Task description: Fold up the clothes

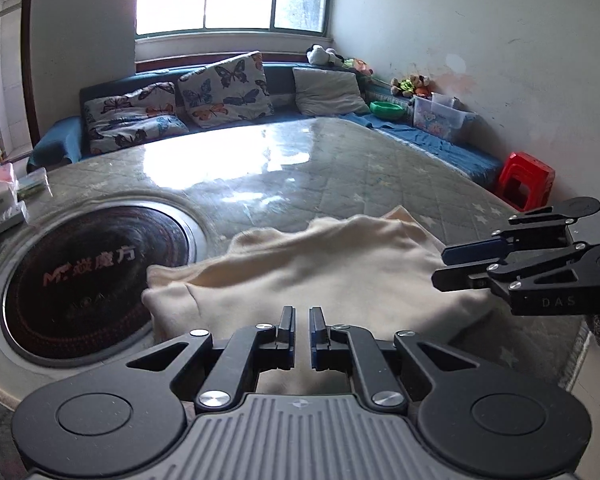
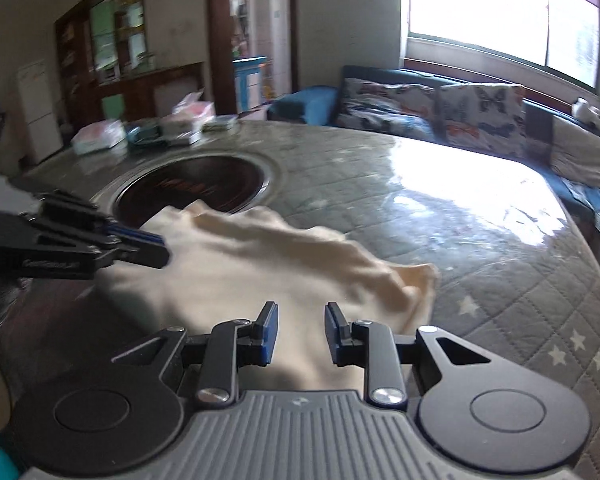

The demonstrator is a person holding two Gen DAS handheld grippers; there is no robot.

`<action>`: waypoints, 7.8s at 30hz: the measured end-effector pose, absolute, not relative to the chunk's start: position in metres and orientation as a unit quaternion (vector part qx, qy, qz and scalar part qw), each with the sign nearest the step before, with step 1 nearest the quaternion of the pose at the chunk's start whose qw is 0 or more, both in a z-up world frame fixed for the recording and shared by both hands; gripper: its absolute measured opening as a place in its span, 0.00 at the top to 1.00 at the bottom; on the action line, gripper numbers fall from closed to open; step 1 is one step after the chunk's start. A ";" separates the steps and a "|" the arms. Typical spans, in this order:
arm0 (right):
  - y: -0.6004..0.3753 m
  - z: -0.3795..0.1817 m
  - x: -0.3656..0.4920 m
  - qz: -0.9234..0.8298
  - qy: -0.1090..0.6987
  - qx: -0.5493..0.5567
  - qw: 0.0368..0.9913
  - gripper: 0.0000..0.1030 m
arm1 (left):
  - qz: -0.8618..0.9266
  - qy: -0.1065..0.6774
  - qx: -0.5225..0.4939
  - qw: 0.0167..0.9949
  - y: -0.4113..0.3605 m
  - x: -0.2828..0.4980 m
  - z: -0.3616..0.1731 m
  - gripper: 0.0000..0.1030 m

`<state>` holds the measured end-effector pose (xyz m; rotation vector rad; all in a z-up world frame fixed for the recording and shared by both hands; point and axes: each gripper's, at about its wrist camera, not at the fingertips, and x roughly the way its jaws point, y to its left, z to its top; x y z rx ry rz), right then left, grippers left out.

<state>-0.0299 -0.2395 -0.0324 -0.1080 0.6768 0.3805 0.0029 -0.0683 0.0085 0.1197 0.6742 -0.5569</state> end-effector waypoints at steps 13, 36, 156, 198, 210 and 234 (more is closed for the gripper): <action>-0.228 -0.049 -0.044 0.188 0.352 -0.072 0.914 0.76 | -0.256 0.330 0.075 0.906 -0.063 -0.004 -0.005 0.91; -0.192 -0.047 -0.037 0.225 0.338 -0.079 0.910 0.76 | -0.278 0.324 0.034 0.904 -0.068 -0.009 -0.003 0.90; -0.183 -0.026 0.079 0.202 0.352 -0.065 0.912 0.84 | -0.226 0.339 -0.006 0.913 -0.056 0.050 -0.008 0.77; -0.235 -0.049 -0.054 0.142 0.335 -0.056 0.930 0.83 | -0.252 0.308 0.073 0.915 -0.087 -0.015 -0.010 0.53; -0.262 -0.053 -0.051 0.113 0.353 -0.037 0.928 0.83 | -0.226 0.319 0.029 0.920 -0.047 -0.019 -0.003 0.53; -0.237 -0.040 -0.041 0.149 0.335 -0.073 0.928 0.80 | -0.162 0.343 -0.016 0.925 0.000 -0.024 -0.015 0.52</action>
